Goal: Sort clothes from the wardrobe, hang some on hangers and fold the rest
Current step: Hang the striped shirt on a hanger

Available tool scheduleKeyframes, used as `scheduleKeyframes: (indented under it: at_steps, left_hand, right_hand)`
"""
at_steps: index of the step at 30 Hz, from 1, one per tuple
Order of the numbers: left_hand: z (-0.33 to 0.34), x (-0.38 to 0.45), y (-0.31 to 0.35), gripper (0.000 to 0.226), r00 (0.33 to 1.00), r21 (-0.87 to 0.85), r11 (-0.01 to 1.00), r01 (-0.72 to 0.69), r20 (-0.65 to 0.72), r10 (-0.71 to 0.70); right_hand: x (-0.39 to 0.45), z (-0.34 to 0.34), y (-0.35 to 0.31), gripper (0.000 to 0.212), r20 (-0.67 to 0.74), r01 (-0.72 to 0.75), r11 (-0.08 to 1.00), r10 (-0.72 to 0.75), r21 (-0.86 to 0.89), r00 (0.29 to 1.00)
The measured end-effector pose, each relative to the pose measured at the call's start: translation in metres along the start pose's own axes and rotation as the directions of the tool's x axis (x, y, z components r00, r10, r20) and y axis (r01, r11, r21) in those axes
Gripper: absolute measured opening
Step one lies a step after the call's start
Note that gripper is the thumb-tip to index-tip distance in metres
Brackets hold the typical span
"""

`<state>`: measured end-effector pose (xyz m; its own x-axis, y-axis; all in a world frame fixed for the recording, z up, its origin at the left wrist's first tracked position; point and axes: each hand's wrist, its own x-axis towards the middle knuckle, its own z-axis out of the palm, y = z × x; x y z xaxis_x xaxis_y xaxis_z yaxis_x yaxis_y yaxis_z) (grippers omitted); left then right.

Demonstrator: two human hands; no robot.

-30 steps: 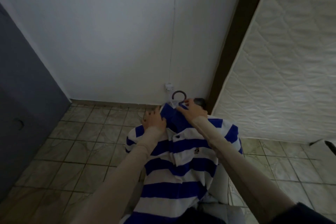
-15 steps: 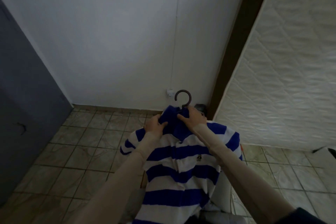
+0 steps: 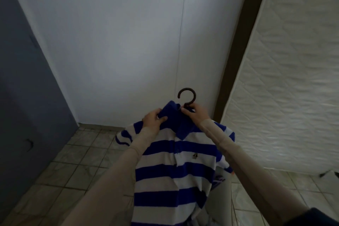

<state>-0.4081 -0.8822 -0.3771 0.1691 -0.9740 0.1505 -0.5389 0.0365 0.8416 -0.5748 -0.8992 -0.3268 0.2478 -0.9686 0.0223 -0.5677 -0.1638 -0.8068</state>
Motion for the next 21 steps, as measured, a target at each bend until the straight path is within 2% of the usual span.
scheduleKeyframes:
  at_steps: [4,7,11,14,17,19,21]
  left_hand:
    - [-0.018,-0.003,0.032,0.021,0.999,0.058,0.997,-0.051,0.002,0.051]
    - [-0.034,-0.004,0.051,0.023,0.997,0.065,0.995,-0.074,-0.012,0.075]
    - [-0.056,-0.007,0.079,0.024,0.991,0.057,0.991,-0.120,-0.058,0.123]
    - [-0.067,-0.010,0.103,0.022,0.983,0.047,0.985,-0.166,-0.068,0.169]
    - [-0.076,-0.011,0.125,0.021,0.969,0.068,0.972,-0.223,-0.092,0.229]
    - [-0.080,-0.012,0.136,0.020,0.959,0.084,0.963,-0.256,-0.101,0.264]
    - [-0.083,-0.014,0.143,0.018,0.952,0.100,0.957,-0.274,-0.112,0.285]
  right_hand:
    - [-0.006,-0.022,-0.026,0.028,0.079,0.045,0.943,-0.020,-0.329,0.997]
    - [-0.014,-0.044,-0.044,0.028,0.063,0.088,0.889,-0.067,-0.450,0.996]
    - [-0.024,-0.073,-0.063,0.033,-0.010,0.105,0.919,-0.117,-0.381,0.993]
    - [-0.029,-0.090,-0.079,0.034,-0.032,0.129,0.973,-0.137,-0.193,0.990]
    - [-0.034,-0.098,-0.094,0.039,-0.034,0.169,0.980,-0.174,-0.105,0.984]
    - [-0.036,-0.102,-0.100,0.038,-0.072,0.190,0.977,-0.198,-0.101,0.978]
    - [-0.037,-0.107,-0.105,0.033,-0.082,0.197,0.951,-0.222,-0.240,0.972]
